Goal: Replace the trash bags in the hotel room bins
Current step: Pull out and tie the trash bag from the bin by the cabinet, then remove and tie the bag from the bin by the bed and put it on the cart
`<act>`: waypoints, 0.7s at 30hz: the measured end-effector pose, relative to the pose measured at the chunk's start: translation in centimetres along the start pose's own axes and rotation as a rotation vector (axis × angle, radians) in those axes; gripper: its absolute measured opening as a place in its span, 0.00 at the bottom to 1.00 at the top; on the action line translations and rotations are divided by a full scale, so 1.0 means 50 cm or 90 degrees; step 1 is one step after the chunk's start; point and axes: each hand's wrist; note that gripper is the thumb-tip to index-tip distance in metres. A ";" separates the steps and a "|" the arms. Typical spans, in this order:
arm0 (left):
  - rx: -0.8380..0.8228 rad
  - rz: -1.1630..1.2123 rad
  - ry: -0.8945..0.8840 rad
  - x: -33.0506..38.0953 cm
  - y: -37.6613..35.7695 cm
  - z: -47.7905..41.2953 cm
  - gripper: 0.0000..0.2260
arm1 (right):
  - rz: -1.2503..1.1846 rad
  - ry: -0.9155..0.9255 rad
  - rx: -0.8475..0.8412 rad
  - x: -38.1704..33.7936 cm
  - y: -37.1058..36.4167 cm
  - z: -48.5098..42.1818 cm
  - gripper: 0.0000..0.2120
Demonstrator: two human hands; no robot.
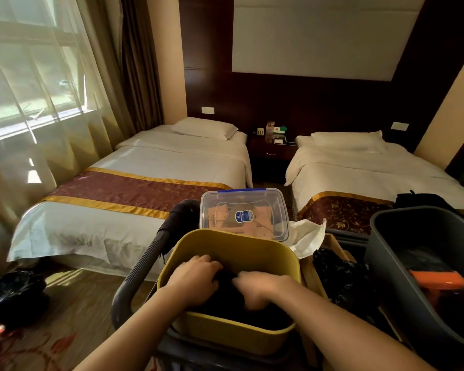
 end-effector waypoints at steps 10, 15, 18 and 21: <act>0.190 -0.107 0.079 -0.007 0.074 0.061 0.29 | -0.047 0.008 0.242 -0.010 0.066 0.030 0.29; 0.184 -0.123 0.167 -0.037 0.097 0.095 0.31 | -0.041 0.015 0.265 -0.021 0.108 0.042 0.31; 0.179 -0.117 0.215 -0.057 0.112 0.119 0.31 | -0.049 0.036 0.297 -0.045 0.142 0.043 0.32; 0.192 -0.112 0.256 -0.086 0.131 0.143 0.31 | -0.052 0.072 0.322 -0.090 0.180 0.035 0.33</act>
Point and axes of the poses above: each hand's wrist, its own z-axis away from the middle knuckle, its own y-axis out of the back of the hand, x = y × z, and after that the axes turned 15 degrees about x, right-handed
